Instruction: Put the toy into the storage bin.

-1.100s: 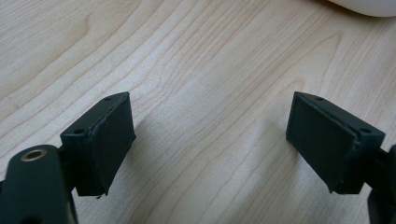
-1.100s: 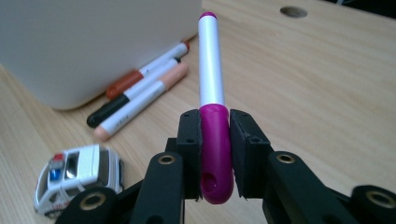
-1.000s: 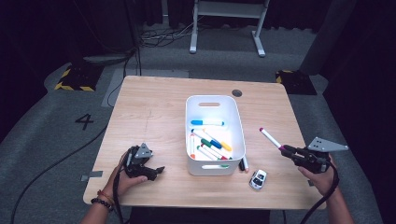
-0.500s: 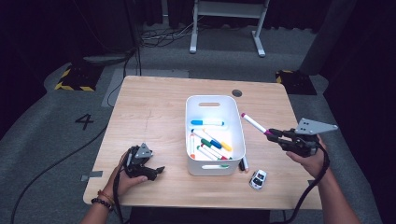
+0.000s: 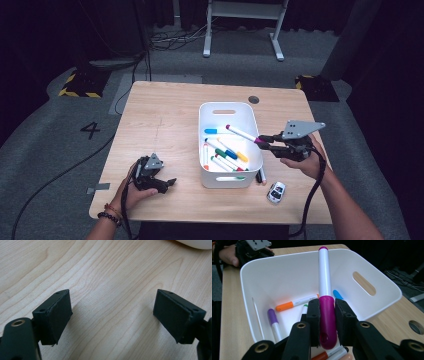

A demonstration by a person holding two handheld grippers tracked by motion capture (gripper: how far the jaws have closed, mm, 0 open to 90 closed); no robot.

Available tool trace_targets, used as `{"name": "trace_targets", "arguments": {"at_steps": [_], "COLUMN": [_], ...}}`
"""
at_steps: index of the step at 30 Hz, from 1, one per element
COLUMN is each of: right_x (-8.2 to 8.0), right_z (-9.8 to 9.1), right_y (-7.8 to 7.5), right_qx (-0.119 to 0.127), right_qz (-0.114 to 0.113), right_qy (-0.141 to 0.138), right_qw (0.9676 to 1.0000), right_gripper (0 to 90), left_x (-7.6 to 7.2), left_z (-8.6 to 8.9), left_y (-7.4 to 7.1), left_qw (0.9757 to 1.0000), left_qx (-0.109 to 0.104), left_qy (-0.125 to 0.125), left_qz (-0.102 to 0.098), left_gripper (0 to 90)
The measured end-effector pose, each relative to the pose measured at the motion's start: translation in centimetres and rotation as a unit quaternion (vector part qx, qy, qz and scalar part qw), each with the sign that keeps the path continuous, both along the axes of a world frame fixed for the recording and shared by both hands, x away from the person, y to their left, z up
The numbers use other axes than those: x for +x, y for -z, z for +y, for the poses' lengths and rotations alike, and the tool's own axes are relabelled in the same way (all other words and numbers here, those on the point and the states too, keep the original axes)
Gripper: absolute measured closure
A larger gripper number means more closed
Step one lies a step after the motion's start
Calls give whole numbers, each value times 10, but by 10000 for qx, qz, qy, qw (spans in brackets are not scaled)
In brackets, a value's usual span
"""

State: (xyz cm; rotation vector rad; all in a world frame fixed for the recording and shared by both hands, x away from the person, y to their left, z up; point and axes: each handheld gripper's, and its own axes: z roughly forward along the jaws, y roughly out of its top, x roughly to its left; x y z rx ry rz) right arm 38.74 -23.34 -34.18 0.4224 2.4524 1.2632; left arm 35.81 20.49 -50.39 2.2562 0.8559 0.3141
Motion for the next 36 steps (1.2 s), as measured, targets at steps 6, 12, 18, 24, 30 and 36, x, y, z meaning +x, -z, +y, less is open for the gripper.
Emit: {"name": "trace_targets", "arguments": {"at_steps": [6, 12, 18, 24, 30, 36], "right_x": [5, 14, 22, 25, 20, 14], "right_z": [23, 45, 61, 70, 68, 62], "right_y": [2, 6, 13, 19, 21, 21], "right_qx": [-198, -493, -964, -1382, -1523, -1824], "right_qz": [94, 260, 413, 554, 682, 735], "right_qy": [-253, -492, -732, -914, -1023, -1071], "right_qw": [9994, 9972, 9918, 9846, 9807, 9746], "right_gripper": [751, 750, 750, 750, 750, 749], "left_x": [0, 0, 0, 0, 0, 0], "left_z": [0, 0, 0, 0, 0, 0], "left_y": [0, 0, 0, 0, 0, 0], "left_qw": [10000, 10000, 10000, 10000, 10000, 10000], "left_qx": [-17, -6, -17, -9, -4, -14], "left_qy": [-12, -2, -11, -2, -2, -4], "left_qz": [2, 6, 5, 4, 3, 7], "left_gripper": [155, 154, 154, 155, 154, 154]}}
